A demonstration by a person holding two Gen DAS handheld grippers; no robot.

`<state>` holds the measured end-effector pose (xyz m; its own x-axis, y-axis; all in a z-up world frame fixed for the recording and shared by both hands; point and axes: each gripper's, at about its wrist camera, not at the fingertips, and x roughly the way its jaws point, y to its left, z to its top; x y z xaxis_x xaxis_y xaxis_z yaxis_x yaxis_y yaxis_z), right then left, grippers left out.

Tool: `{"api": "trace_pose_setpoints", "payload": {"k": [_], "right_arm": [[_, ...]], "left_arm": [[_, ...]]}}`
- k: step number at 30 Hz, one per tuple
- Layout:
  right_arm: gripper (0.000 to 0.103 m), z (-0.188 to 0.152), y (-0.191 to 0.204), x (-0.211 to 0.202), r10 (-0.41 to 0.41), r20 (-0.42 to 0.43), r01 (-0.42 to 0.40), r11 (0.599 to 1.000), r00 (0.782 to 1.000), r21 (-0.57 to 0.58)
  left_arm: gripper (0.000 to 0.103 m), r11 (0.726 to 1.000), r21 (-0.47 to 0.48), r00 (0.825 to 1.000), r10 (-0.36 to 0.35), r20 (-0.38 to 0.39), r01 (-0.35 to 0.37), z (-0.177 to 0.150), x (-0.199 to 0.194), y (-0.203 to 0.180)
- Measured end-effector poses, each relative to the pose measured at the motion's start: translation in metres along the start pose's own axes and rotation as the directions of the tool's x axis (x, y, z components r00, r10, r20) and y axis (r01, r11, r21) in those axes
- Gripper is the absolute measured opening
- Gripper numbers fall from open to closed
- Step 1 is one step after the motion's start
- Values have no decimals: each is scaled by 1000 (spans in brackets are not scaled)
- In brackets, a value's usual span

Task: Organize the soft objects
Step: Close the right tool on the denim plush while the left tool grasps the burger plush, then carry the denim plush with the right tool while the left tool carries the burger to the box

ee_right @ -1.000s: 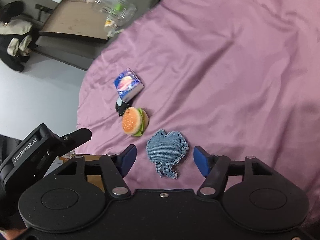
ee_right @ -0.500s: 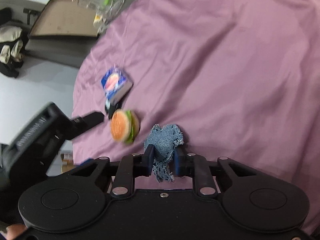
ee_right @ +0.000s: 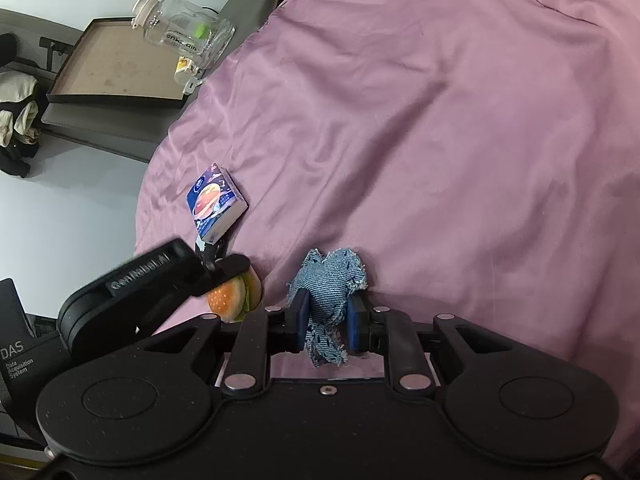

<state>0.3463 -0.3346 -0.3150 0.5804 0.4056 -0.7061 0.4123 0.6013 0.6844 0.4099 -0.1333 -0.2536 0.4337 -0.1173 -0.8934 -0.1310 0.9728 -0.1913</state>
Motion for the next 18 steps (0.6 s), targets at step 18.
{"api": "trace_pose_setpoints", "payload": {"k": [18], "right_arm": [[19, -18, 8, -61, 77, 81, -75, 997, 994, -18]], "left_arm": [[47, 997, 11, 992, -80, 96, 79, -33, -100, 20]]}}
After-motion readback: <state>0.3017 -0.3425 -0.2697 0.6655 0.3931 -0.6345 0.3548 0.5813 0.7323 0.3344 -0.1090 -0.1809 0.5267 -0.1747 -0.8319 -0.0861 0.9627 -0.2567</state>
